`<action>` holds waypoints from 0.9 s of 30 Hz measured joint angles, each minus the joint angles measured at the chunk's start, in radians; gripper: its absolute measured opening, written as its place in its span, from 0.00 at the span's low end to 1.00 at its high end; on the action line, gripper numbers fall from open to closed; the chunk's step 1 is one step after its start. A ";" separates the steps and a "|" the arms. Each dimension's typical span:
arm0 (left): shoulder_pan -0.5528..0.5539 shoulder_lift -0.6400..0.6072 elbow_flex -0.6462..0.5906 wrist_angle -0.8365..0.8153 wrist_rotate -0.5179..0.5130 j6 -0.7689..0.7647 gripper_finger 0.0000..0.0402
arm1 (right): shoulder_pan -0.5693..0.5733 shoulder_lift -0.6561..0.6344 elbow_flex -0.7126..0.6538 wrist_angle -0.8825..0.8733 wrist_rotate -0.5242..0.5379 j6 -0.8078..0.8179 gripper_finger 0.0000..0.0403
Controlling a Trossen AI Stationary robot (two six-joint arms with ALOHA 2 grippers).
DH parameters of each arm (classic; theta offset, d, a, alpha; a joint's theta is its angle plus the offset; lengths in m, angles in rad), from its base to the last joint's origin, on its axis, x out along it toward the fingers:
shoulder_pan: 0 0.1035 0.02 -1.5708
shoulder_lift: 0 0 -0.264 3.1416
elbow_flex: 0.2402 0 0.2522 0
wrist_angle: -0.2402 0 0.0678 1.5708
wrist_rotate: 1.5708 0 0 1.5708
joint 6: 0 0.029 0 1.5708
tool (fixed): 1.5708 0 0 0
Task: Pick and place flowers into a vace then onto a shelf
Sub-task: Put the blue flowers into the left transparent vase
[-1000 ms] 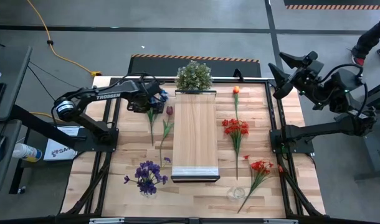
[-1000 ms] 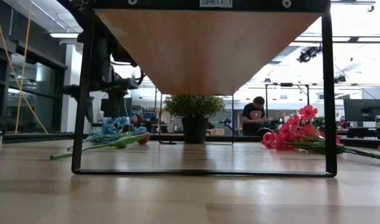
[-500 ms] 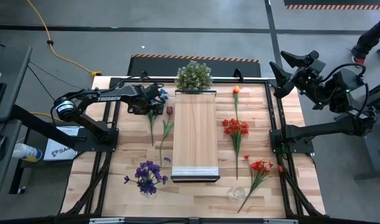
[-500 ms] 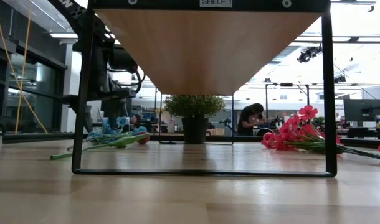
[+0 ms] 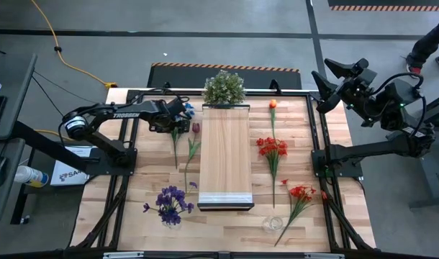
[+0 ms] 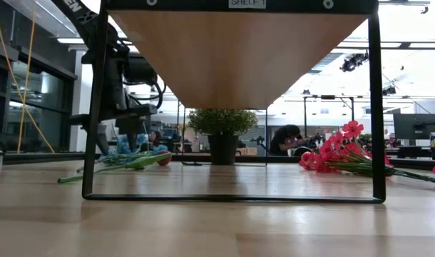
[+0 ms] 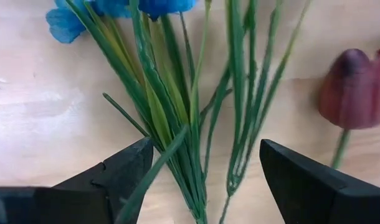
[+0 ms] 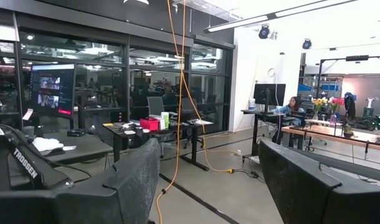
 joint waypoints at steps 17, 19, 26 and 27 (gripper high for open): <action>-0.001 0.115 0.004 -0.003 0.000 0.000 0.81 | 0.000 0.001 0.000 0.001 0.000 0.000 0.65; -0.001 0.116 0.004 -0.006 -0.001 0.000 0.81 | 0.000 0.001 0.000 0.001 0.000 0.000 0.65; 0.000 0.117 0.003 -0.013 -0.013 -0.015 0.66 | 0.000 0.001 0.000 0.001 0.000 0.000 0.65; 0.000 0.117 0.002 -0.015 -0.017 -0.022 0.63 | 0.000 0.001 0.000 0.001 0.000 0.000 0.65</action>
